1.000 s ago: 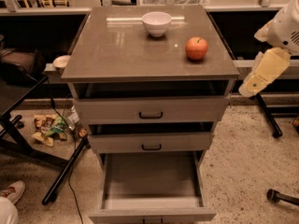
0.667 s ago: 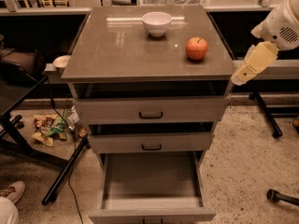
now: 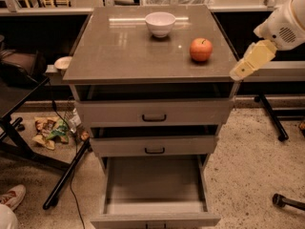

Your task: Place apple into bottom drawer

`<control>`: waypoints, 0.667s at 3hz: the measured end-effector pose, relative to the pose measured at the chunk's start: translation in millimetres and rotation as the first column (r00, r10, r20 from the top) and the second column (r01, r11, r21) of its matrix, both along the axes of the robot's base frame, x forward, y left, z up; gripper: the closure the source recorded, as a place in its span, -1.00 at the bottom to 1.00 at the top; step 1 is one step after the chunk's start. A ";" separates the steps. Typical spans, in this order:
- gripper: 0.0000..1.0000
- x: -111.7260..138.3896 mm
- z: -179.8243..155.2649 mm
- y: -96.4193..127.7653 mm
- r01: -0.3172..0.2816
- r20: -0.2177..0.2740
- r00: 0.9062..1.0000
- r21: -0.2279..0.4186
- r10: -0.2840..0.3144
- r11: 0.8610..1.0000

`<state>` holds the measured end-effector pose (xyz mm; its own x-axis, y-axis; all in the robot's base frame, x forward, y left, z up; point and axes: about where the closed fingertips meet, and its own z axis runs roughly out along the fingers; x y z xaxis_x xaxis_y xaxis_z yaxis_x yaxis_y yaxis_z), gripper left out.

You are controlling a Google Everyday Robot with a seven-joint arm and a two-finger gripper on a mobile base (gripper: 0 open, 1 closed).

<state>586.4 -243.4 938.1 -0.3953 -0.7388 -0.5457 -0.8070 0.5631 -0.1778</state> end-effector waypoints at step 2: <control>-1.00 89.5 -15.1 7.8 0.058 0.068 0.995 0.165 -0.070 0.985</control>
Offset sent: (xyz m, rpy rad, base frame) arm 0.1400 0.0119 -0.0148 0.2391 -0.1194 -0.1003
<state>675.9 -235.5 922.9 -0.3935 -0.6122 -0.6858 -0.7568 0.6393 -0.1364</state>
